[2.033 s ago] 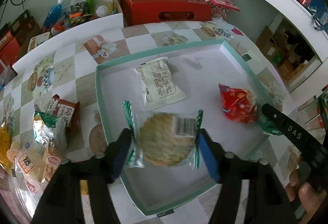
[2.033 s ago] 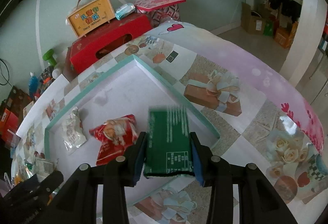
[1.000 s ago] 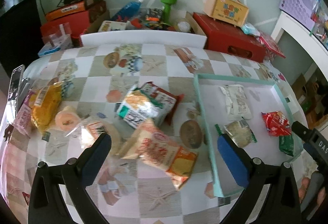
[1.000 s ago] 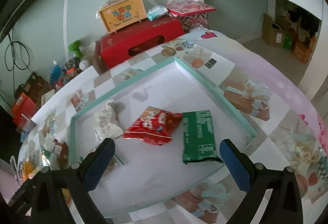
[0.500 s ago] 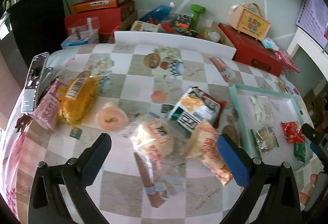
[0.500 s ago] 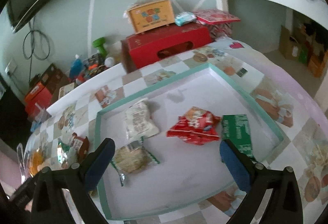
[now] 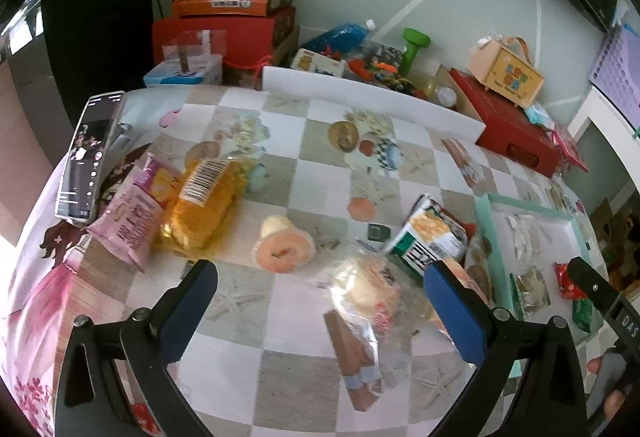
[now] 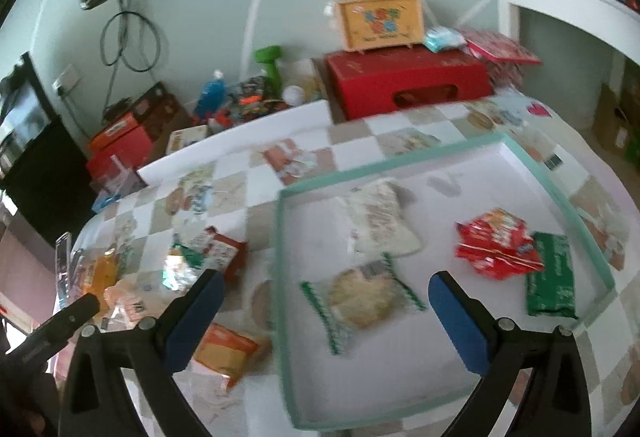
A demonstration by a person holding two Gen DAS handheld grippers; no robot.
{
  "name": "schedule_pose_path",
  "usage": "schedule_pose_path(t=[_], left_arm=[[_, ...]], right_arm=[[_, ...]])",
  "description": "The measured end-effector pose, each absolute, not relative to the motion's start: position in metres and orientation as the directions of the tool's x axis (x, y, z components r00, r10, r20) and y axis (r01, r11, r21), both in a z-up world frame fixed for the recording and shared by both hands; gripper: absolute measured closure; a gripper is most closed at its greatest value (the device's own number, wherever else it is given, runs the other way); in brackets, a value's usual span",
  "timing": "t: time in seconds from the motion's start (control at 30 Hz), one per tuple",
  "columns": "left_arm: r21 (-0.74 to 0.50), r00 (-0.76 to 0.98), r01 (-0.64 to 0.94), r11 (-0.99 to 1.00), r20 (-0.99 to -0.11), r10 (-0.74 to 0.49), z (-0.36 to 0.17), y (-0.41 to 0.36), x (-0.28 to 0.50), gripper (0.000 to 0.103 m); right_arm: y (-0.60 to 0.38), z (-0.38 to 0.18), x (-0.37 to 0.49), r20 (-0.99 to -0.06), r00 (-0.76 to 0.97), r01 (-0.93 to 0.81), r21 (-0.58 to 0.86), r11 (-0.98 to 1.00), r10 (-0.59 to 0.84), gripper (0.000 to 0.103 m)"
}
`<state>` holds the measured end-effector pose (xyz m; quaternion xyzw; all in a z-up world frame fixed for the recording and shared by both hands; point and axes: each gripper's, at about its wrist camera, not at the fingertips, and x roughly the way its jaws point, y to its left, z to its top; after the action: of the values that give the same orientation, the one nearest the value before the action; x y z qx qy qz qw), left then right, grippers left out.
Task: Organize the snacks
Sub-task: 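Move both tools back toward the bread buns and yellow bag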
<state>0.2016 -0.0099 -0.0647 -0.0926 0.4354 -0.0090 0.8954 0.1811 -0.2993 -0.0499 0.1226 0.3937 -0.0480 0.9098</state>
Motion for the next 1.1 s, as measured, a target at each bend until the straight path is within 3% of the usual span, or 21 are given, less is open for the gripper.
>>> schedule_pose_path(t=[0.33, 0.77, 1.1], left_arm=[[-0.186, 0.633, -0.12, 0.975, -0.771, -0.069, -0.057, 0.023, 0.201, 0.0], [-0.246, 0.537, -0.201, 0.948, -0.837, -0.103, -0.077, 0.055, 0.206, 0.0], [-0.279, 0.478, -0.157, 0.947, -0.861, -0.174, -0.093, 0.034, 0.213, 0.0]], right_arm=[[-0.248, -0.037, 0.192, -0.705, 0.698, 0.068, 0.242, 0.968, 0.127, 0.0], [-0.198, -0.063, 0.204, -0.792, 0.599, -0.022, 0.128, 0.991, 0.116, 0.0], [-0.196, -0.1, 0.211, -0.852, 0.508, -0.049, 0.115, 0.992, 0.124, 0.0]])
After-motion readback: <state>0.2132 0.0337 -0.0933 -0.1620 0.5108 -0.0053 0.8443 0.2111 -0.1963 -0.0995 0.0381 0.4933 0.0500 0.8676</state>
